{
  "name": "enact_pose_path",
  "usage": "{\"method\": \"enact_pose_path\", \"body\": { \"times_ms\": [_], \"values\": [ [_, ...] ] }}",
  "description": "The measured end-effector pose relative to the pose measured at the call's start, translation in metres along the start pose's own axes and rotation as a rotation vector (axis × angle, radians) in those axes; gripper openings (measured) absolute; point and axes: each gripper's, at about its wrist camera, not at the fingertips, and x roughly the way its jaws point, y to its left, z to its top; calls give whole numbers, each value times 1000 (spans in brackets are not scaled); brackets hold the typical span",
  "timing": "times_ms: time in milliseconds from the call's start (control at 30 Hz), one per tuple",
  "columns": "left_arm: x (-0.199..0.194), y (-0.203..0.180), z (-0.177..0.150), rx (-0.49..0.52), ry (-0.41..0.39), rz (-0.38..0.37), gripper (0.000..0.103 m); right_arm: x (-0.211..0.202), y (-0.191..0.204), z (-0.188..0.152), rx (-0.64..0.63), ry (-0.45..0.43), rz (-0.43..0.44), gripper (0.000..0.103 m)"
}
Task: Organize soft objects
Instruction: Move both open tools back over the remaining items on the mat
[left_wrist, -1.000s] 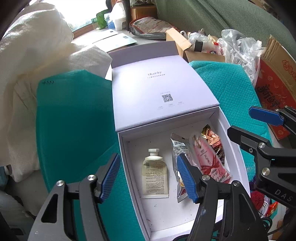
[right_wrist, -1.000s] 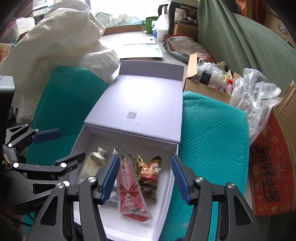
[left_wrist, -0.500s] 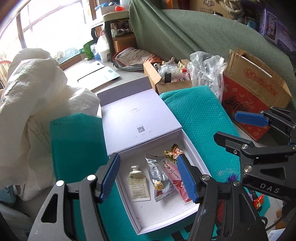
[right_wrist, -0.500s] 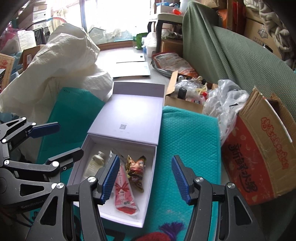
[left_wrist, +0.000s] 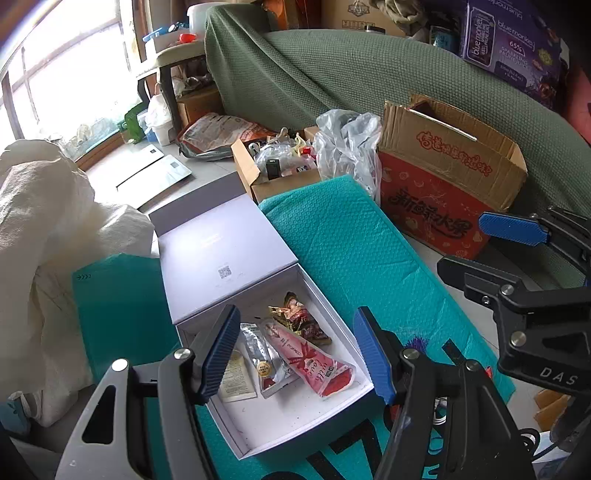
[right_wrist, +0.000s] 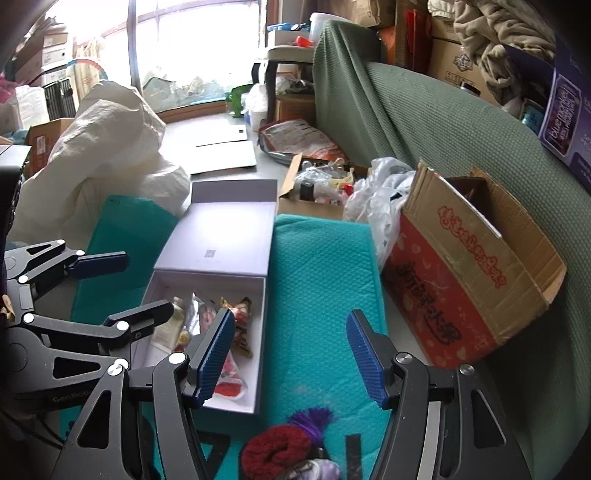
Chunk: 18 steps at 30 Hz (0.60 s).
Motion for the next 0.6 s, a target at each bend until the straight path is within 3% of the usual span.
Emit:
{"method": "enact_pose_path", "body": {
  "times_ms": [600],
  "values": [
    [-10, -58, -21, 82, 35, -129, 63, -36, -48, -75, 174, 100, -63, 64]
  ]
}}
